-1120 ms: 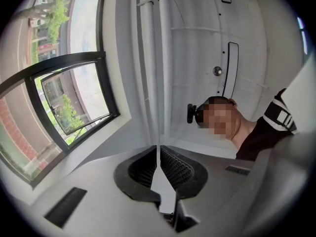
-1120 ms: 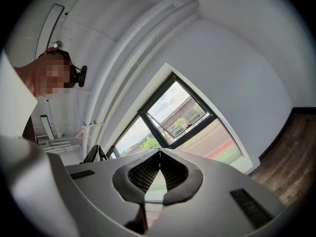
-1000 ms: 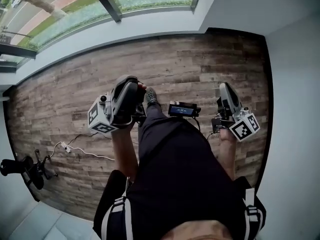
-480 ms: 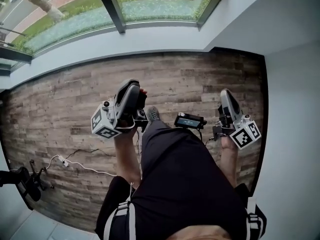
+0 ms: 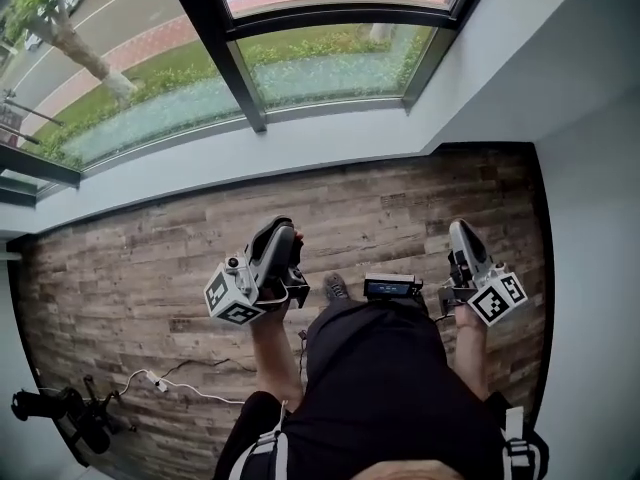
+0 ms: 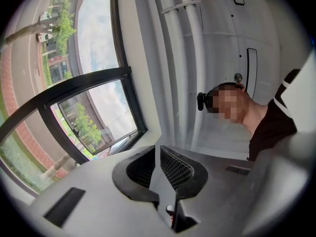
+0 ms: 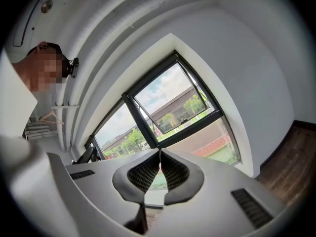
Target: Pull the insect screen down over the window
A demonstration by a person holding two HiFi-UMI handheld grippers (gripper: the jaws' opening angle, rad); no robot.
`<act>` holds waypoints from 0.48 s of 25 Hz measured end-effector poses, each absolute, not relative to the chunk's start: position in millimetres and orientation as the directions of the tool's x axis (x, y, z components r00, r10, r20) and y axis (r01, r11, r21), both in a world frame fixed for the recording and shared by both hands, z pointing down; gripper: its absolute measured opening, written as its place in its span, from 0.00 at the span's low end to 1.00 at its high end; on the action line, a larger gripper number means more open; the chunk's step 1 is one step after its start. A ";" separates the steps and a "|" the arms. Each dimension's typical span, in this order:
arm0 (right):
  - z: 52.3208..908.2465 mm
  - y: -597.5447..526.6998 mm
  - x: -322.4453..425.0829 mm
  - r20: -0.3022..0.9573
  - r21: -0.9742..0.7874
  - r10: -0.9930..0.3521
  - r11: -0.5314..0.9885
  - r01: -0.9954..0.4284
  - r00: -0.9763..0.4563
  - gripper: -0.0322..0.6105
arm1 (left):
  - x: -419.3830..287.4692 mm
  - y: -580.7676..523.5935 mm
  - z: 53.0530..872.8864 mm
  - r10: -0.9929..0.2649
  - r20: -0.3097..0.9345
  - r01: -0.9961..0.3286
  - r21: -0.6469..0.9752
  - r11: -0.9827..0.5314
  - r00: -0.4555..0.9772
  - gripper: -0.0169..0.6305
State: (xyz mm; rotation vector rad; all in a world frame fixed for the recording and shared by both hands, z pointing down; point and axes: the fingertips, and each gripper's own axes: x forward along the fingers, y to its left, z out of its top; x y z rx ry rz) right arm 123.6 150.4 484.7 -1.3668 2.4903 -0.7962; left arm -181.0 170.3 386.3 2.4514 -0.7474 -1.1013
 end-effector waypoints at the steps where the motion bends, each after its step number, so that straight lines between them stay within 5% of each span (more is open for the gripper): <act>1: 483.4 143.7 118.2 0.082 -0.533 -0.821 0.443 -0.721 -0.565 0.06 | -186.0 164.8 388.0 -0.600 -0.574 -0.332 0.508 -0.795 0.557 0.07; 12: 491.6 38.9 84.6 0.036 -0.497 -0.759 0.550 -0.671 -0.650 0.07 | -214.7 115.8 393.6 -0.682 -0.523 -0.485 0.479 -0.731 0.511 0.07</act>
